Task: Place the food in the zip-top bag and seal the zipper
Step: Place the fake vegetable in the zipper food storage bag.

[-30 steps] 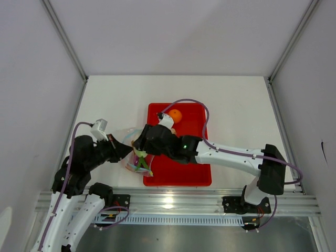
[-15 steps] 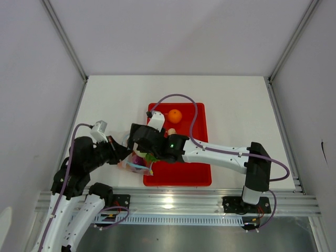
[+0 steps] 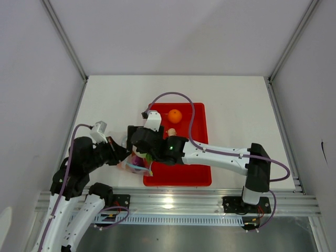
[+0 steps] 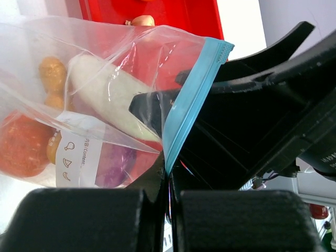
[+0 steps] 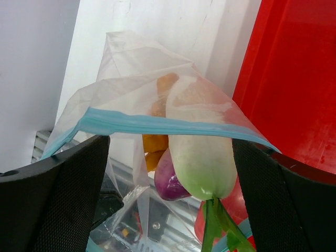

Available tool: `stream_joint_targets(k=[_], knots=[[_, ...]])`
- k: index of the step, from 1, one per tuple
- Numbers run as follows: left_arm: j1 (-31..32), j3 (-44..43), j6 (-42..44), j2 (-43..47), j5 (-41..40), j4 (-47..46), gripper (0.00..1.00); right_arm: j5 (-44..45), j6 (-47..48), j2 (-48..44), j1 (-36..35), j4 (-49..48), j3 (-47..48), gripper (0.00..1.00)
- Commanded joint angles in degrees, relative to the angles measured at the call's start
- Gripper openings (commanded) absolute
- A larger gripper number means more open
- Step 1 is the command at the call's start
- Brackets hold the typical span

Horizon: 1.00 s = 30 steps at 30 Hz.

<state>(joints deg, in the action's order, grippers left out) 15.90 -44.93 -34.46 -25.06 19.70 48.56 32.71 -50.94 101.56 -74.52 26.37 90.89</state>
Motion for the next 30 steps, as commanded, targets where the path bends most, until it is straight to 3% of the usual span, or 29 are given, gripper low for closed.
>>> stream_joint_targets(k=[1, 18, 20, 24, 26, 30], knots=[[0.1, -3.2, 0.3, -0.3, 0.0, -3.6, 0.01, 2.3, 4.6, -1.7, -2.8, 2.0, 3.3, 0.99], [0.1, -4.4, 0.3, -2.2, -0.3, -4.3, 0.01, 7.0, 13.1, -9.1, -4.0, 5.7, 3.1, 0.99], [0.1, -5.2, 0.1, -2.5, 0.2, -4.0, 0.01, 7.2, 13.8, -12.5, -2.0, 6.9, -0.2, 0.99], [0.1, -8.4, -1.8, -1.8, 3.3, -4.0, 0.01, -5.9, 12.4, -19.3, 7.0, 5.6, -8.9, 0.95], [0.1, -10.0, -1.9, -1.2, 2.5, -4.2, 0.00, -7.0, 13.1, -24.8, 9.2, 2.9, -13.3, 0.94], [0.1, -4.1, -0.4, -1.8, -2.2, -8.0, 0.01, -9.5, 13.2, -30.2, 12.8, -1.1, -21.2, 0.94]])
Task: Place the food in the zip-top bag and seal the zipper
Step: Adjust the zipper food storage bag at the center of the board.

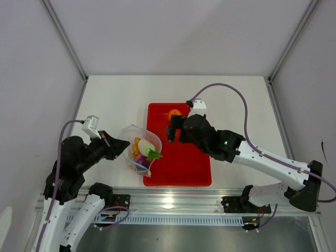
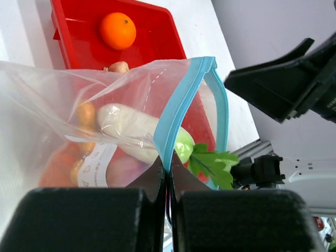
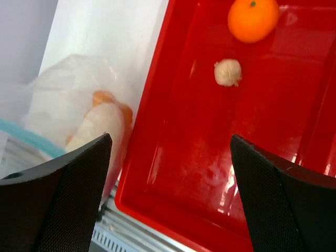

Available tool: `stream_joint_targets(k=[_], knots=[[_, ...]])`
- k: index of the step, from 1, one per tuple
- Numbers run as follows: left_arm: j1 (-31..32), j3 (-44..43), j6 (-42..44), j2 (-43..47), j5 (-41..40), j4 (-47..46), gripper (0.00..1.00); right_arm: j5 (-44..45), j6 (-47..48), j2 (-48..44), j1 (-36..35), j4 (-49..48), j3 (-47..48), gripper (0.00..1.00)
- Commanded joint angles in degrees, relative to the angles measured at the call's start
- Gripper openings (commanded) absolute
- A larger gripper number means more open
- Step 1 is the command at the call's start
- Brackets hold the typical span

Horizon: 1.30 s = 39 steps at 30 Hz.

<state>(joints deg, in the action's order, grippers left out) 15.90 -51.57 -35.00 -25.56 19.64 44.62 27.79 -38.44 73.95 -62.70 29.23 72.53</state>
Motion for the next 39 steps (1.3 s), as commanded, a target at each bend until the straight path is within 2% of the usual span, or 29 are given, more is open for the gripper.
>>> stream_joint_targets(k=[1, 4, 8, 13, 26, 31, 32, 33, 35, 39], knots=[[0.1, 4.6, 0.4, -3.0, -1.7, -4.2, 0.01, -5.2, 0.6, -2.8, 2.0, -3.6, -3.2, 0.94], [0.1, 9.5, 0.2, -8.8, 3.4, -6.0, 0.01, -6.7, 0.6, -2.3, 3.9, -2.6, -3.7, 0.94], [0.1, 12.9, -0.8, -7.0, 2.8, -8.2, 0.01, -11.7, 1.4, -1.1, 4.0, -5.6, -4.3, 0.93], [0.1, 10.4, -0.5, -5.1, 1.9, -6.0, 0.01, -20.0, 3.6, 0.2, 3.2, -10.5, -4.8, 0.85], [0.1, 9.0, -1.2, -4.3, 2.6, -5.7, 0.00, -21.6, 1.5, 5.9, -4.5, -13.9, -8.5, 0.71], [0.1, 7.8, -1.1, -3.5, 2.5, -4.5, 0.01, -22.9, 2.5, 12.2, -4.5, -15.0, -6.6, 0.45], [0.1, 6.9, -1.0, -3.4, 2.5, -4.2, 0.01, -23.1, 2.7, 13.0, -4.4, -14.9, -6.0, 0.37], [0.1, 6.6, -0.9, -3.2, 2.4, -3.5, 0.01, -23.4, 3.0, 13.6, -4.4, -14.5, -4.8, 0.21], [0.1, 5.5, -0.8, -2.8, 2.1, -3.1, 0.00, -23.8, 3.5, 14.9, -4.4, -13.9, -3.4, 0.02], [0.1, 2.5, 0.4, -2.0, 0.6, -1.3, 0.01, -22.6, 6.1, 13.8, -5.8, -11.7, 1.2, 0.00]])
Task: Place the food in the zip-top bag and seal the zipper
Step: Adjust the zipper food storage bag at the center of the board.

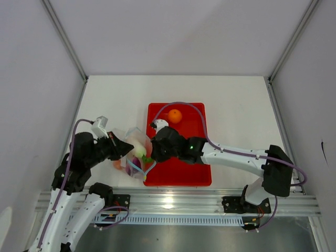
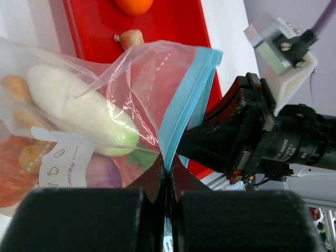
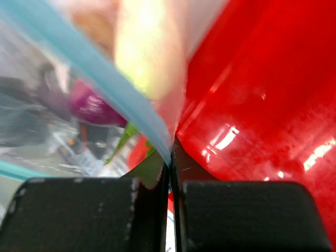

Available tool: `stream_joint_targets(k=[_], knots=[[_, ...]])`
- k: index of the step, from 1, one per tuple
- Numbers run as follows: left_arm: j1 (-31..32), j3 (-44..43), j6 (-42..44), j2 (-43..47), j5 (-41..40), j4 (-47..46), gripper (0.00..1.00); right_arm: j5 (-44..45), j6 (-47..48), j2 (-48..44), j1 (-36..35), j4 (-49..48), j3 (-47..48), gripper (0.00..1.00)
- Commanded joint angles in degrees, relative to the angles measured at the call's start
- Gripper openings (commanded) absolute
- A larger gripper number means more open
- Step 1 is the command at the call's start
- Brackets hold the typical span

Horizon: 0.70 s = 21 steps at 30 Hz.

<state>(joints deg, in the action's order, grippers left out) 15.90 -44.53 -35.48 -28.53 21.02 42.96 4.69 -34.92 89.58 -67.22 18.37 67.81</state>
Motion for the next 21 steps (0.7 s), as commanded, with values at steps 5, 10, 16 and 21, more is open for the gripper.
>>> stream_joint_targets(k=[5, 10, 16, 21], knots=[[0.1, -9.1, 2.1, 2.3, -2.5, 3.4, 0.00, -2.1, 3.0, -6.1, -2.4, -1.1, 10.8, 0.00], [0.1, -6.9, 1.7, 2.3, -2.4, 2.4, 0.01, -4.0, 1.8, -6.7, -2.4, -1.8, 12.3, 0.00], [0.1, 1.2, 0.6, 1.8, -0.8, -0.2, 0.01, -4.0, 0.4, -4.0, -1.0, -1.2, 8.7, 0.01], [0.1, 0.0, 1.1, 2.7, -1.9, 0.1, 0.01, -0.1, 2.9, -3.4, -1.0, 1.7, 9.7, 0.51]])
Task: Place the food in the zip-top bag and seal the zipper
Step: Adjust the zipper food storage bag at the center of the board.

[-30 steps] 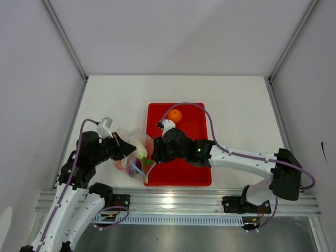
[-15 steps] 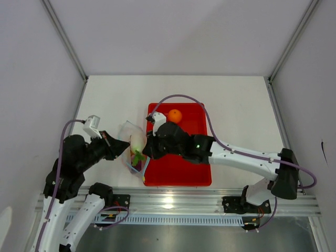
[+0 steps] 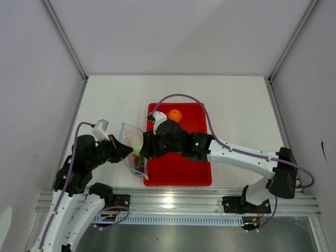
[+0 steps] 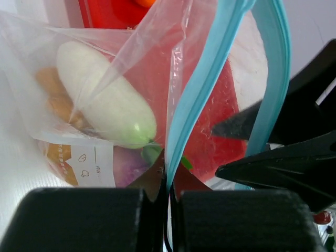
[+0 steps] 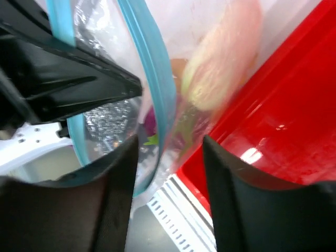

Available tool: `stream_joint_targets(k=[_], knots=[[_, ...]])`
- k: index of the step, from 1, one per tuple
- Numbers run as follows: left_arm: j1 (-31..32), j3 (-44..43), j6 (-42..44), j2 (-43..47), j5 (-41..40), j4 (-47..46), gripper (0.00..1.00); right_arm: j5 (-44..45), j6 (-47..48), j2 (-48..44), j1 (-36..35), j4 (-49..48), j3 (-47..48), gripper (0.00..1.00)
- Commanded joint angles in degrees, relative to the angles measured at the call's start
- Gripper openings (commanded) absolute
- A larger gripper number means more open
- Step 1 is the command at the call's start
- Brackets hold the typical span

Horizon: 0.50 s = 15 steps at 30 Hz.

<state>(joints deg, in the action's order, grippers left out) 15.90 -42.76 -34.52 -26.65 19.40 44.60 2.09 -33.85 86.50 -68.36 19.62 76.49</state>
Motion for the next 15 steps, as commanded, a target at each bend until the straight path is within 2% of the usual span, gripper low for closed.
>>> stream_joint_targets(k=[1, 2, 9, 11, 12, 13, 15], knots=[[0.1, -2.2, 0.5, 0.6, -0.7, -1.4, 0.01, 2.7, 2.4, -0.5, 0.2, 0.9, 1.5, 0.56], [0.1, -3.0, 0.6, 0.5, -0.9, -1.3, 0.01, 3.2, 2.9, -0.5, 0.3, 1.6, 2.0, 0.65], [0.1, -3.2, 0.9, -0.5, -1.0, -1.4, 0.00, 6.7, 7.7, -3.5, 0.4, 4.4, 8.1, 0.80], [0.1, -3.0, 1.0, -0.3, -1.0, -1.4, 0.01, 9.5, 8.8, -6.0, 0.5, 4.9, 8.9, 0.91], [0.1, -2.9, 1.1, -0.2, -1.3, -1.2, 0.01, 10.6, 9.2, -7.0, 0.7, 5.0, 9.0, 0.92], [0.1, -2.9, 1.3, 0.0, -1.5, -1.3, 0.01, 12.0, 9.5, -7.9, 0.9, 5.3, 8.8, 0.99], [0.1, -2.9, 1.6, -0.1, -1.7, -1.2, 0.01, 15.0, 9.9, -10.6, 2.9, 5.3, 7.9, 0.99]])
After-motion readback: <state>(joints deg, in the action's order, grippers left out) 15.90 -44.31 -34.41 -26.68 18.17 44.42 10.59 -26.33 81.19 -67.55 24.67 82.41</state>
